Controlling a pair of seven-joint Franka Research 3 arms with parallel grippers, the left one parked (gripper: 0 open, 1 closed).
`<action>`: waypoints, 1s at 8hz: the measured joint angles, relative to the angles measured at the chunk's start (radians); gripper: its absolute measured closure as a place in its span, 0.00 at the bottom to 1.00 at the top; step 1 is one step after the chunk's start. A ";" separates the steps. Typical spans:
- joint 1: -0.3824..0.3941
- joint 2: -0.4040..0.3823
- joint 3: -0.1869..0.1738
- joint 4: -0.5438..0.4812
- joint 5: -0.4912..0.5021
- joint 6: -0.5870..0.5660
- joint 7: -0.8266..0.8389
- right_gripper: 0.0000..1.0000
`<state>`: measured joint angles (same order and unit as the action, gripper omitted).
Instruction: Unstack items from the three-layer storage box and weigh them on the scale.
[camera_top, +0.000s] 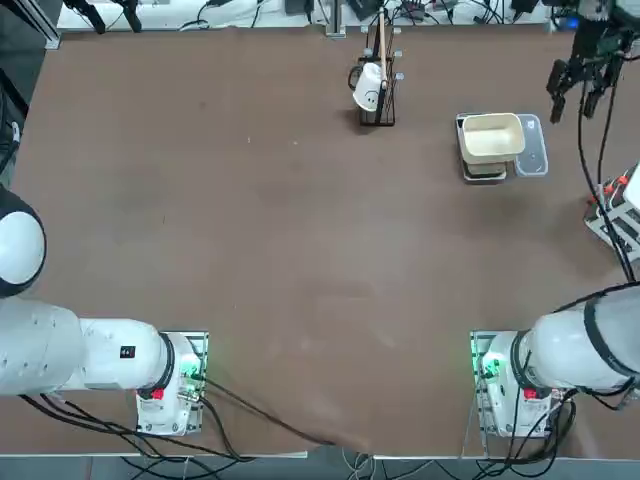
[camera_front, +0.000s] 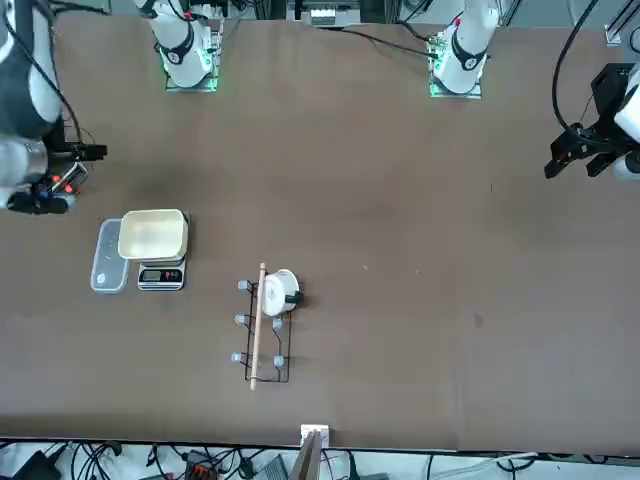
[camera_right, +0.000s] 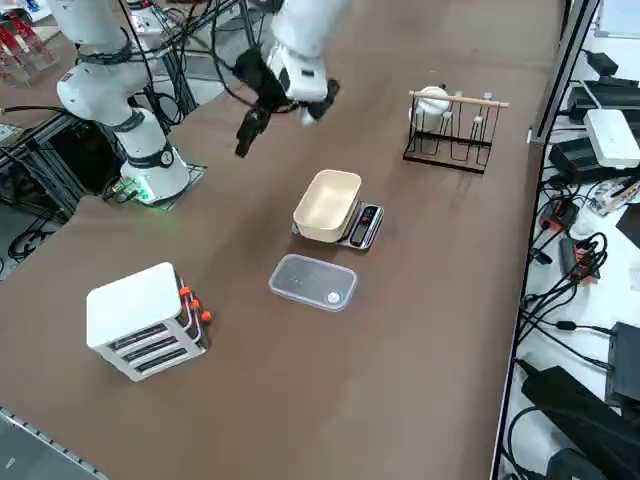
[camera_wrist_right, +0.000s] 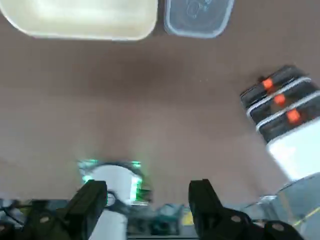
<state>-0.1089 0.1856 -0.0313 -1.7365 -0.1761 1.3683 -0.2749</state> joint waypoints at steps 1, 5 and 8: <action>-0.081 -0.005 -0.003 -0.058 -0.011 0.101 -0.165 0.00; -0.402 -0.037 -0.015 -0.339 -0.045 0.731 -0.723 0.01; -0.435 -0.040 -0.006 -0.464 -0.046 0.937 -0.757 0.05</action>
<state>-0.5438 0.1452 -0.0373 -2.2002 -0.2222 2.3054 -1.0322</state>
